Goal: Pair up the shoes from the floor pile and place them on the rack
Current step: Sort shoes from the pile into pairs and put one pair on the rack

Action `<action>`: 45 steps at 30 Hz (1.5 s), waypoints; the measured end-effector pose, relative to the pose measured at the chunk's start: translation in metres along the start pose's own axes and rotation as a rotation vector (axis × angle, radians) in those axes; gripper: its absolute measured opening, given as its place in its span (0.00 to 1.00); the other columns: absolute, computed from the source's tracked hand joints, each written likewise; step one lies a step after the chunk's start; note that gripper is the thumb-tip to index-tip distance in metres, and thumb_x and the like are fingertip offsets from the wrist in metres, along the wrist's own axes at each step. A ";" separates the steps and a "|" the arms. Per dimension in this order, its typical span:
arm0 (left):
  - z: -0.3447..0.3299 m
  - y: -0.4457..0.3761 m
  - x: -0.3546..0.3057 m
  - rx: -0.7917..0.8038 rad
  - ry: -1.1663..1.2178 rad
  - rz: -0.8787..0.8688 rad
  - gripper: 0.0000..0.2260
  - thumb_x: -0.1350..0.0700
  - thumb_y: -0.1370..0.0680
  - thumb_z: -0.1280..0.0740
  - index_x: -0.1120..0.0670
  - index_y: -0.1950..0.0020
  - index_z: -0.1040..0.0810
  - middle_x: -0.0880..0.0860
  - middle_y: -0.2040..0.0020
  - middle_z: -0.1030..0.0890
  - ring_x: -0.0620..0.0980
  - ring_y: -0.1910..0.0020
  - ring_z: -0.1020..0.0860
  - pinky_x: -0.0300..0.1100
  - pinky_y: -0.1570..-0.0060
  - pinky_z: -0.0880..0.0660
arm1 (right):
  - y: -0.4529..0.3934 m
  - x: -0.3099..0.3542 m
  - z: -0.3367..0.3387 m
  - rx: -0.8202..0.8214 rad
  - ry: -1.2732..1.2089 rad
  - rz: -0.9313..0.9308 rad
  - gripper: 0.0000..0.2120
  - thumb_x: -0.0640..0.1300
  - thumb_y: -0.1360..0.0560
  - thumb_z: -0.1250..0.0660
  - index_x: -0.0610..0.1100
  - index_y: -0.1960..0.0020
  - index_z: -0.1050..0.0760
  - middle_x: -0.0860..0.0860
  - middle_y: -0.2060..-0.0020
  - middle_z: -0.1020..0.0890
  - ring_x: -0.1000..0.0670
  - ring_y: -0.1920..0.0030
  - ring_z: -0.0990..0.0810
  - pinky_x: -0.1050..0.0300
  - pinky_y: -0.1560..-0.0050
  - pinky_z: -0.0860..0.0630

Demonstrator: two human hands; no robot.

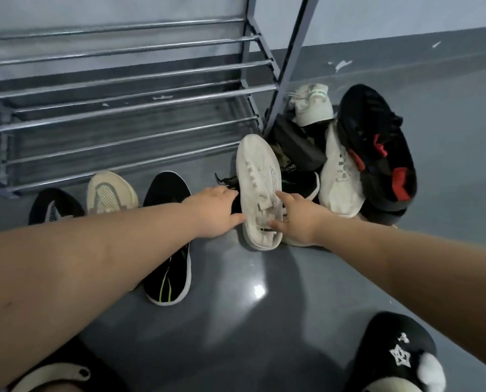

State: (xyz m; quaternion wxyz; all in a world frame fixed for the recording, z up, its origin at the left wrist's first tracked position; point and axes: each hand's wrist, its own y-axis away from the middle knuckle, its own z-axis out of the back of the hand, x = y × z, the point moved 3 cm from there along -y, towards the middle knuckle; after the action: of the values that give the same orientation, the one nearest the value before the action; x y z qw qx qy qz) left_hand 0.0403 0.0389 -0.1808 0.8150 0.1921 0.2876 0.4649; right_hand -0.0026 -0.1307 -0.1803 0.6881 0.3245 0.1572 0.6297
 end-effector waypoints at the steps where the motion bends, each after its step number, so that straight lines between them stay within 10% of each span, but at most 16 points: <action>1: -0.006 -0.003 -0.002 0.000 0.013 0.019 0.30 0.40 0.21 0.44 0.54 0.24 0.43 0.54 0.25 0.40 0.54 0.26 0.40 0.49 0.29 0.39 | 0.000 0.001 -0.001 0.007 0.005 0.009 0.37 0.59 0.23 0.40 0.47 0.22 0.54 0.44 0.26 0.40 0.43 0.30 0.33 0.48 0.34 0.32; 9: -0.046 -0.011 -0.009 -0.079 -0.182 0.047 0.26 0.36 0.22 0.47 0.54 0.36 0.30 0.53 0.40 0.28 0.52 0.40 0.29 0.46 0.43 0.31 | 0.004 -0.021 -0.020 0.041 0.088 0.026 0.39 0.60 0.23 0.40 0.45 0.22 0.54 0.44 0.28 0.35 0.41 0.30 0.34 0.47 0.34 0.33; 17: -0.071 -0.009 -0.021 0.099 1.107 0.203 0.18 0.58 0.21 0.37 0.59 0.31 0.29 0.61 0.34 0.26 0.55 0.37 0.25 0.39 0.46 0.27 | -0.005 -0.018 -0.035 0.048 -0.344 -0.047 0.32 0.55 0.27 0.31 0.43 0.29 0.37 0.46 0.37 0.24 0.45 0.39 0.25 0.52 0.36 0.30; 21: -0.075 -0.007 -0.017 0.106 1.237 0.243 0.16 0.54 0.21 0.35 0.55 0.34 0.27 0.54 0.44 0.20 0.42 0.59 0.27 0.33 0.60 0.31 | -0.008 -0.016 -0.039 0.015 -0.676 -0.134 0.25 0.49 0.27 0.29 0.43 0.33 0.29 0.50 0.49 0.20 0.52 0.52 0.22 0.61 0.51 0.28; 26: -0.068 -0.007 -0.005 0.072 1.314 0.313 0.09 0.52 0.21 0.36 0.53 0.43 0.27 0.53 0.49 0.23 0.50 0.46 0.26 0.37 0.56 0.29 | -0.007 -0.013 -0.036 0.066 -1.014 -0.236 0.19 0.47 0.26 0.30 0.40 0.38 0.25 0.52 0.66 0.24 0.56 0.68 0.27 0.67 0.70 0.29; 32: -0.057 0.001 0.005 0.122 1.379 0.302 0.18 0.54 0.21 0.36 0.58 0.33 0.30 0.53 0.46 0.21 0.47 0.54 0.21 0.41 0.48 0.29 | -0.002 0.001 -0.021 0.136 -1.129 -0.293 0.12 0.51 0.29 0.27 0.46 0.49 0.21 0.51 0.56 0.19 0.54 0.57 0.23 0.52 0.38 0.25; 40: -0.011 0.043 0.007 0.049 1.245 0.204 0.13 0.54 0.22 0.34 0.58 0.39 0.25 0.54 0.49 0.20 0.48 0.54 0.21 0.40 0.45 0.25 | 0.046 0.043 0.028 0.245 -1.218 -0.184 0.06 0.40 0.20 0.39 0.40 0.46 0.25 0.48 0.54 0.18 0.49 0.55 0.19 0.51 0.47 0.21; 45: 0.040 0.088 -0.007 0.013 1.140 0.181 0.04 0.57 0.23 0.33 0.56 0.53 0.26 0.54 0.58 0.21 0.47 0.62 0.23 0.36 0.61 0.24 | 0.091 0.059 0.057 0.168 -1.191 -0.115 0.09 0.42 0.20 0.40 0.41 0.42 0.27 0.47 0.49 0.19 0.48 0.49 0.20 0.46 0.41 0.25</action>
State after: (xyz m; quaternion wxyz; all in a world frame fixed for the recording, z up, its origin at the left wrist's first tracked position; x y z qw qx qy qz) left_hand 0.0063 0.0741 -0.0970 0.4871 -0.0598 0.6664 0.5613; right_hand -0.0277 -0.0877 -0.0681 0.6630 0.6653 -0.1886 0.2870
